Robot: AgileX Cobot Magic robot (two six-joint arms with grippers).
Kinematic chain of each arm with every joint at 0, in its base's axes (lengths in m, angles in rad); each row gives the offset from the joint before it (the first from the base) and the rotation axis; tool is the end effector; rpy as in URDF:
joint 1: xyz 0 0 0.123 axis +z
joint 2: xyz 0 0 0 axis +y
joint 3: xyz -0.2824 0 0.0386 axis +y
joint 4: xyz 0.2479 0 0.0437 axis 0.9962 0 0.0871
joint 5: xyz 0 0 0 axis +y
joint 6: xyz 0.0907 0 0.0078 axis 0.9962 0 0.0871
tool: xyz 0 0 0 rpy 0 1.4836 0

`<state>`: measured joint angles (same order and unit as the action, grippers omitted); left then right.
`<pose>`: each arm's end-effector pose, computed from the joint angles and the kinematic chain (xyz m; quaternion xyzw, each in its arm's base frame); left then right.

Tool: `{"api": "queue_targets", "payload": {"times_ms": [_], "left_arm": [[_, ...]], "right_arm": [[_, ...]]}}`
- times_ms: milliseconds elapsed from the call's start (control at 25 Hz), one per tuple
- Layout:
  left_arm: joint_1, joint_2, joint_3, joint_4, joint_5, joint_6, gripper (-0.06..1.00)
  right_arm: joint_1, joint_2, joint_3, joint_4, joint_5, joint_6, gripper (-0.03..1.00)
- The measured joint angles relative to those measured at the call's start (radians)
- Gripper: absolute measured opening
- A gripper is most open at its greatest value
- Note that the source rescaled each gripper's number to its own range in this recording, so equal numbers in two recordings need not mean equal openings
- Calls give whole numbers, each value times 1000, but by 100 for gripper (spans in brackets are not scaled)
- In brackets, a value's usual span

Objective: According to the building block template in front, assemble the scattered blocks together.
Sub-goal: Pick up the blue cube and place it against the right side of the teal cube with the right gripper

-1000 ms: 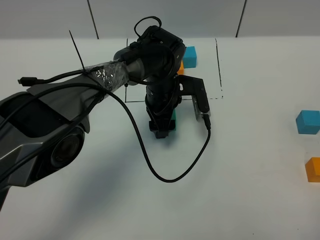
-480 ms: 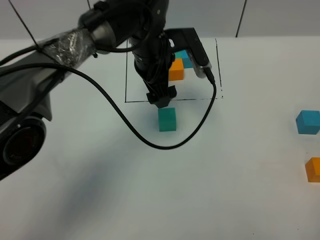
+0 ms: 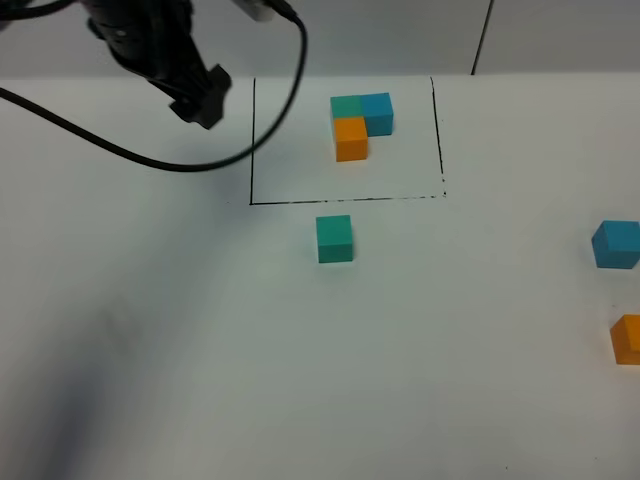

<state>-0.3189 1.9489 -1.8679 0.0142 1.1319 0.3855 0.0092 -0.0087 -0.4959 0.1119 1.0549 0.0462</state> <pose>0.4085 -0.1336 0.3125 0.3379 0.9149 0.0143 0.2204 -0.0058 0.0088 0.2769 0.0136 0.8491 0.0704 0.5234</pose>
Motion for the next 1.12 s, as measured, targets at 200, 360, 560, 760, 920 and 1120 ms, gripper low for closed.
{"api": "queue_targets", "payload": {"times_ms": [200,360,560,760,920,1120], "left_arm": [[122,-187,184,4,-7,-90,98],[178,-383,353,7,-36,-146,98],[194,-672,560,29,-92,-216,98],[194,-926,747,107,-113,-385,97],[194,-1131,889,131,-130,-445,96],[194,-1377,1024,100,-181,-451,95]], "right_arm": [[0,0,0,-1,0,1,74],[0,0,0,-1,0,6,74],[0,0,0,-1,0,8,74],[0,0,0,-1,0,12,74],[0,0,0,-1,0,14,74],[0,0,0,-1,0,17,74]]}}
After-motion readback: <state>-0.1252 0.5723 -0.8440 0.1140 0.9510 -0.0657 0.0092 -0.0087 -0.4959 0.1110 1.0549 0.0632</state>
